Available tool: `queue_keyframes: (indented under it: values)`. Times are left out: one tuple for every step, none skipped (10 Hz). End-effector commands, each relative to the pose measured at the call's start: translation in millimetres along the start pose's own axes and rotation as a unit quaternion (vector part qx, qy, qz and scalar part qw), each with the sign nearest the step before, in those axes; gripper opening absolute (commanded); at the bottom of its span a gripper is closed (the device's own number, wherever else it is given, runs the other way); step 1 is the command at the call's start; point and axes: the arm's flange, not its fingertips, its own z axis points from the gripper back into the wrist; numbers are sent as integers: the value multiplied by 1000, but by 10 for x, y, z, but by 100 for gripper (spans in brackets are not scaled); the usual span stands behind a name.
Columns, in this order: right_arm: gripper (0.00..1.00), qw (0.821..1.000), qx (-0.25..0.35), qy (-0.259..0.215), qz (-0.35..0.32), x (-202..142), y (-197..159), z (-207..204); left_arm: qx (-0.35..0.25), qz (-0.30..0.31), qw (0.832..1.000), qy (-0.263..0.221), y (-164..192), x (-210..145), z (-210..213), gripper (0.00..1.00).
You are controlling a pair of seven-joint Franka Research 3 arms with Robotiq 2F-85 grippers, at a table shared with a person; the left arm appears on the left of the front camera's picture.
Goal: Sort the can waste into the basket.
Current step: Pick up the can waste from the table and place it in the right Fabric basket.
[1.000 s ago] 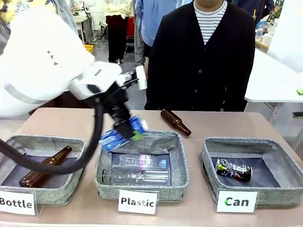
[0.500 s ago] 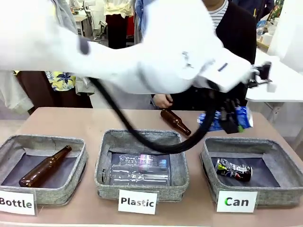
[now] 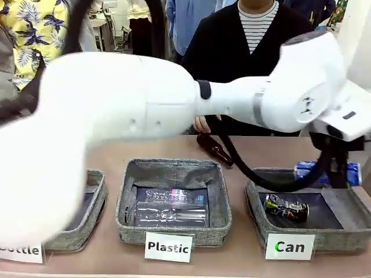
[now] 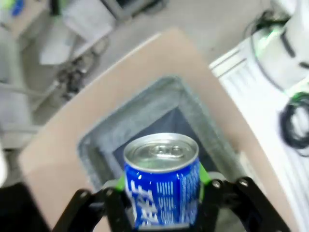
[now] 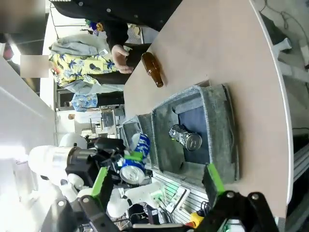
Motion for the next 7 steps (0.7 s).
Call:
queue_keyframes:
  values:
    - [100,1000,-12,4,2,-15,92,7,-24,-2,1000,16,593,277,4,50]
    - [100,1000,-12,4,2,-15,92,7,-22,1,1000,16,598,244,13,50]
    - [100,1000,-12,4,2,-15,92,7,-21,3,1000,13,596,219,33,53]
    - [100,1000,-12,4,2,-15,92,7,-20,2,1000,10,598,201,42,86]
    - [100,1000,-12,4,2,-15,92,7,-20,-1,1000,18,599,191,28,100]
    - [100,1000,-12,4,2,-15,92,7,-22,-2,1000,20,603,179,21,100]
    - [100,1000,-12,4,2,-15,92,7,-23,-2,1000,19,607,168,26,100]
